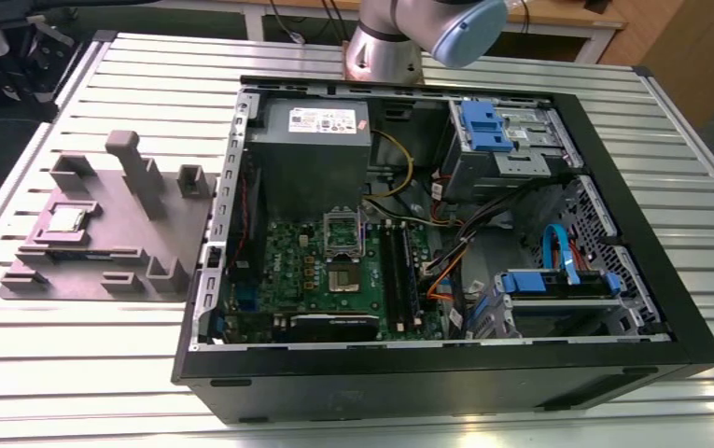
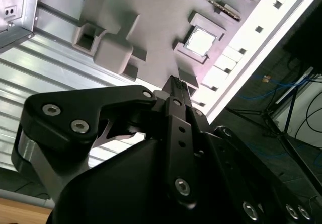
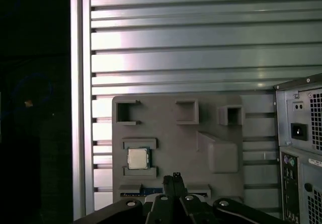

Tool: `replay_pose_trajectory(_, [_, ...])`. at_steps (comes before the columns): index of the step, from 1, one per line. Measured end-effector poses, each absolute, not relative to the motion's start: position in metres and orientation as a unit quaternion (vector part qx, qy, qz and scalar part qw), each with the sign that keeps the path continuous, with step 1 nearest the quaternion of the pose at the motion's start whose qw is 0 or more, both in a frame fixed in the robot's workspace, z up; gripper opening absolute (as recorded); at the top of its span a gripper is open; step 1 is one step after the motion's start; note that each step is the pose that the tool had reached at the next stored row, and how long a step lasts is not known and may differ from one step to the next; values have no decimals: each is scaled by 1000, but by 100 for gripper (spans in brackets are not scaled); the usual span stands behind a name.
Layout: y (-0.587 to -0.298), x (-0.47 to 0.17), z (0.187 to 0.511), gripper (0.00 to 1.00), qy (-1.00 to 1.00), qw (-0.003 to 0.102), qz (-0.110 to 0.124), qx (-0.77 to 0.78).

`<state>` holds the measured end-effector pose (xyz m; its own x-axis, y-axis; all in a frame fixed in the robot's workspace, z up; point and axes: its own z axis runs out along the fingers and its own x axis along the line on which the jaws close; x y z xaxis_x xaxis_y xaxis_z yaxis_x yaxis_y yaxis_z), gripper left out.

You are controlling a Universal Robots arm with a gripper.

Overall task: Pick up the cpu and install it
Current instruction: 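Reach for the cpu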

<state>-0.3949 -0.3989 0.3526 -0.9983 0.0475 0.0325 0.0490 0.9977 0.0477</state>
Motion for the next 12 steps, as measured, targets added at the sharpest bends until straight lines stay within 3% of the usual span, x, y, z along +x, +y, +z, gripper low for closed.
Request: replay_pose_trajectory(12, [-399,-423,351,11,-999,16,-24,-24])
